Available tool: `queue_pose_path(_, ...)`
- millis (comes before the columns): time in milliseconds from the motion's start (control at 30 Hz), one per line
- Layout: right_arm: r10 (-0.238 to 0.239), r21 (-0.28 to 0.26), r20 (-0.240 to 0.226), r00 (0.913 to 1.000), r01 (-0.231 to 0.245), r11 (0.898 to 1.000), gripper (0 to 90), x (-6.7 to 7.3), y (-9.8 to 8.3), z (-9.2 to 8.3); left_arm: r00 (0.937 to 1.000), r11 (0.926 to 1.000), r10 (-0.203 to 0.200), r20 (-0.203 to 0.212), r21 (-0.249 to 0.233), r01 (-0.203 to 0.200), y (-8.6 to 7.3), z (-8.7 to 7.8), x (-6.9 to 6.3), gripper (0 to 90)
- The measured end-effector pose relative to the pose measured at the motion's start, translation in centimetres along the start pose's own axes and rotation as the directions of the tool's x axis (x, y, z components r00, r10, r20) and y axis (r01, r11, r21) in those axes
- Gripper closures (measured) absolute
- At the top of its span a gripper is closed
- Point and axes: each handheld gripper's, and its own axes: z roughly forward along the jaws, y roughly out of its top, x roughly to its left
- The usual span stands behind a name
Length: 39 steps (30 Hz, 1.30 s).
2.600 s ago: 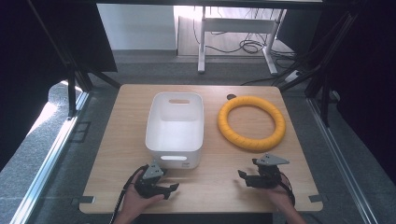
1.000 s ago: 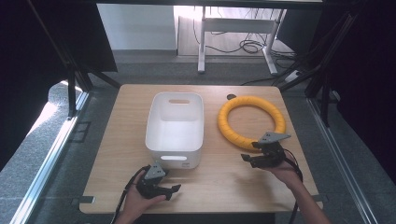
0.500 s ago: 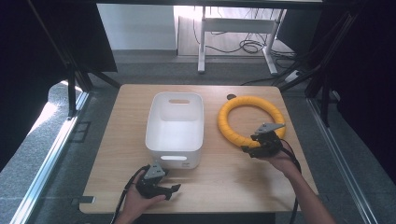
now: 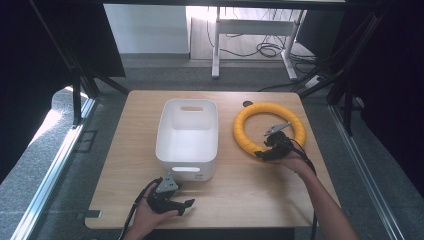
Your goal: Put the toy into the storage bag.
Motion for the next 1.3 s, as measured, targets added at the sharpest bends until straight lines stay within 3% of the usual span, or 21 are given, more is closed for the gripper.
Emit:
queue_pose_path(233,-0.02,0.065,-0.03,0.9994,0.022,0.998,34.8,-0.3,0.7,1.1,1.0,1.0,0.002,0.001,0.0,-0.002,0.0,0.0,-0.1,26.0)
queue_pose_path(433,-0.019,0.141,-0.041,0.999,0.025,0.99,34.9,-0.8,0.1,2.6,1.0,1.0,-0.001,0.004,0.004,0.001,0.0,0.2,-0.2,26.0)
queue_pose_path(800,-0.03,0.178,-0.069,0.9972,0.042,0.983,41.5,-1.1,0.0,3.5,1.0,1.0,0.001,0.006,0.009,-0.001,0.0,0.3,-0.2,26.0)
queue_pose_path(933,-0.066,0.217,-0.098,0.993,0.086,0.972,43.9,-1.3,0.7,3.7,1.0,1.0,0.001,0.007,0.008,-0.002,0.0,0.4,-0.4,25.9)
queue_pose_path(1133,-0.096,0.228,-0.117,0.9886,0.12,0.966,46.4,-1.4,1.0,3.8,1.0,0.9999,0.004,0.006,0.011,-0.004,0.0,0.5,-0.4,26.0)
queue_pose_path(1300,-0.083,0.23,-0.137,0.987,0.114,0.967,47.7,-1.5,1.1,3.8,1.0,1.0,0.001,0.004,0.008,-0.001,0.0,0.4,-0.3,26.0)
